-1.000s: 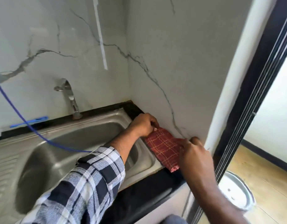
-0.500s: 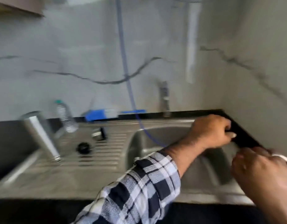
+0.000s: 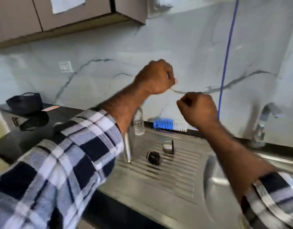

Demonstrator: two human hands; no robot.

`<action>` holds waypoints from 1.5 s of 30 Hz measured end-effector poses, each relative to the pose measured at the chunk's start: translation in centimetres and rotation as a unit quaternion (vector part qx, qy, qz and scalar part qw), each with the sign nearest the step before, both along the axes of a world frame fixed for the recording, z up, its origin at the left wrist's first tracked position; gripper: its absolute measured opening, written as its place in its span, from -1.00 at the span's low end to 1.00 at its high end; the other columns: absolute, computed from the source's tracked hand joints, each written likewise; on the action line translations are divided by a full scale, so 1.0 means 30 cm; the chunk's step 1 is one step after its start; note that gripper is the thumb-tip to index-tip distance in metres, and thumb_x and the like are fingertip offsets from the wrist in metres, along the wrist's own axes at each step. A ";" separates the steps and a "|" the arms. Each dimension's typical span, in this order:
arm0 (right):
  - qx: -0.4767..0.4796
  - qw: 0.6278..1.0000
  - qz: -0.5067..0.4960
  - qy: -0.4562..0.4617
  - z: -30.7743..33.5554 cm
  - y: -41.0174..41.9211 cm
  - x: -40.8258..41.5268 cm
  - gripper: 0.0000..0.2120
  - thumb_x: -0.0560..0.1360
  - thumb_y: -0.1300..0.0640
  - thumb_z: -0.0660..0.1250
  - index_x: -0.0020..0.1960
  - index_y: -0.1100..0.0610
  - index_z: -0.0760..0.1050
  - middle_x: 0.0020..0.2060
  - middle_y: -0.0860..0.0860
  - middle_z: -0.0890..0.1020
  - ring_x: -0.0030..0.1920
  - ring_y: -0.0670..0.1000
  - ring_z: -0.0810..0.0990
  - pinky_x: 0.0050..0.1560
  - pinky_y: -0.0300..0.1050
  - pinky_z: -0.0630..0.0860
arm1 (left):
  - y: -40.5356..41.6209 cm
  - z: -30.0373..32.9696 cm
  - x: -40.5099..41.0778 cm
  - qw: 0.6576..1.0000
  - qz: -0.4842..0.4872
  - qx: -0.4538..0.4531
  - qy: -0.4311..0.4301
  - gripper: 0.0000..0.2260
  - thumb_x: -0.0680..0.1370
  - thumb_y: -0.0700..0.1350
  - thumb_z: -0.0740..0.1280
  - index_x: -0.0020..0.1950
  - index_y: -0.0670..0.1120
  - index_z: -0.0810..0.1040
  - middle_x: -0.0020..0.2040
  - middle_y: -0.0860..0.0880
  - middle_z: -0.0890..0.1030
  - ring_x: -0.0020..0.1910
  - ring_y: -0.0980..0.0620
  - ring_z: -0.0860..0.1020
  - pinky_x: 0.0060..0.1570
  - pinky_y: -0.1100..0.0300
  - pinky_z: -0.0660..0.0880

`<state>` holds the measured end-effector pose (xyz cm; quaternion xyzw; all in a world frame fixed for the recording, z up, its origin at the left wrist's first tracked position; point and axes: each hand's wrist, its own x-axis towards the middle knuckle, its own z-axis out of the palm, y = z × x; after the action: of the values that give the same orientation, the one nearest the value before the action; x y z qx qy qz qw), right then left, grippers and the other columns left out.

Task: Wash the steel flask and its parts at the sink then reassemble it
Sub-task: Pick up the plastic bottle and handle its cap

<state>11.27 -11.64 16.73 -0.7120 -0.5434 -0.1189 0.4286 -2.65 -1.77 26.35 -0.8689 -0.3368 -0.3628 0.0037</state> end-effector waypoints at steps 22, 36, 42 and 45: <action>-0.127 0.968 0.121 0.178 -0.365 1.019 -0.208 -0.33 0.30 -0.14 0.70 0.32 0.05 0.61 0.14 0.04 0.72 0.11 0.04 0.69 0.09 -0.11 0.56 | 0.825 -0.567 -0.392 0.933 0.086 -0.322 -0.132 -0.89 0.47 -0.11 0.62 -0.07 -0.08 0.75 -0.16 0.05 0.74 -0.20 0.15 0.66 -0.22 0.29 0.53; 0.022 0.974 0.110 0.195 0.296 0.459 0.012 -0.13 -0.11 -0.43 0.66 0.02 0.09 0.68 -0.13 0.09 0.75 -0.20 0.09 0.77 -0.11 0.10 0.75 | 0.321 -0.021 -0.254 0.950 -0.056 -0.272 -0.140 -0.51 0.37 -0.11 0.70 0.24 -0.10 0.65 0.04 -0.05 0.73 0.06 -0.03 0.71 0.07 -0.01 0.67; 0.033 0.960 0.150 0.234 0.390 -0.008 0.055 -0.28 -0.02 -0.24 0.73 -0.07 0.22 0.68 -0.16 0.19 0.75 -0.18 0.17 0.79 -0.18 0.16 0.75 | -0.058 -0.098 -0.056 0.945 -0.121 -0.276 -0.123 -0.25 0.18 0.10 0.76 0.28 -0.08 0.61 0.11 0.05 0.72 0.09 0.05 0.68 0.04 0.24 0.60; 0.023 0.960 0.151 0.235 0.333 -0.175 0.074 -0.47 0.15 -0.10 0.77 -0.08 0.21 0.69 -0.20 0.21 0.74 -0.19 0.15 0.79 -0.19 0.16 0.75 | -0.194 -0.212 0.033 0.908 -0.207 -0.315 -0.181 -0.35 0.19 0.04 0.77 0.22 -0.07 0.67 0.10 0.01 0.77 0.13 0.01 0.73 0.24 -0.04 0.64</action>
<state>13.48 -16.89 26.72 -0.6197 -0.5257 0.1048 0.5733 -1.66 -7.58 19.98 -0.7942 -0.2411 -0.3816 -0.4068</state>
